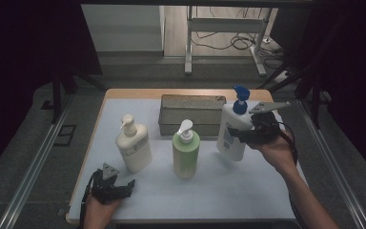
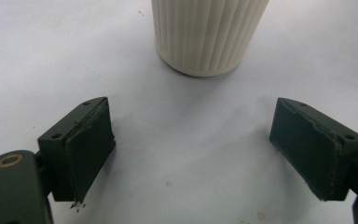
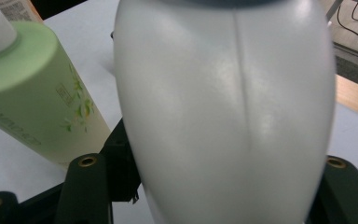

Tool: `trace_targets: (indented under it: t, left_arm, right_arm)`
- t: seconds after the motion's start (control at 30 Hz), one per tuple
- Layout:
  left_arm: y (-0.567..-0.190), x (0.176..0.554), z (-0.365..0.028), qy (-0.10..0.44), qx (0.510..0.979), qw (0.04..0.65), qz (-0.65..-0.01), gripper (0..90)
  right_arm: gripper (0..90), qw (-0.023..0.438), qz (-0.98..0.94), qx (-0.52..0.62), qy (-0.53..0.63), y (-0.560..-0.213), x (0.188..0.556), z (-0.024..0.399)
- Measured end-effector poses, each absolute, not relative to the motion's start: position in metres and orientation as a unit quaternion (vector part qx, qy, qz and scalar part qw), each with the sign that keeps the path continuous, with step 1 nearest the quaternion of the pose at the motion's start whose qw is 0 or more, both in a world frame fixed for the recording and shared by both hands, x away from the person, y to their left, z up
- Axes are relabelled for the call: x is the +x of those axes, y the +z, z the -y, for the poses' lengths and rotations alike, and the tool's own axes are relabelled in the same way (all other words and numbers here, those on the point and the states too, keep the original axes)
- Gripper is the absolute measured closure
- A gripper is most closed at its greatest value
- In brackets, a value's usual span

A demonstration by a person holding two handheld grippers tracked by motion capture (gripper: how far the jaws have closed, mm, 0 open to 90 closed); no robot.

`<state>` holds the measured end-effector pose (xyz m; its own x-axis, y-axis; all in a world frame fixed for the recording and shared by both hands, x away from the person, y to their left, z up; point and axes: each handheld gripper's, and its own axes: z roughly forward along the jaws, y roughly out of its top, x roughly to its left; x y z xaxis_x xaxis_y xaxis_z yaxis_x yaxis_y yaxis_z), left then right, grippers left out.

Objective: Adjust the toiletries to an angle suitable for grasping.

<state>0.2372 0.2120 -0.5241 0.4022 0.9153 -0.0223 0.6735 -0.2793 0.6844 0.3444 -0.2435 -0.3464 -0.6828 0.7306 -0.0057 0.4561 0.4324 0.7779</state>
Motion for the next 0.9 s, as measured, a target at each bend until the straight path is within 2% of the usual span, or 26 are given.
trace_targets:
  t: [0.9]
  left_arm:
    - [-0.524, 0.237, -0.212, 0.192, 0.777, 0.314, -0.511, 13.0]
  right_arm:
    - [40.1, 0.179, -0.824, 0.346, 0.411, -0.315, 0.364, 0.214]
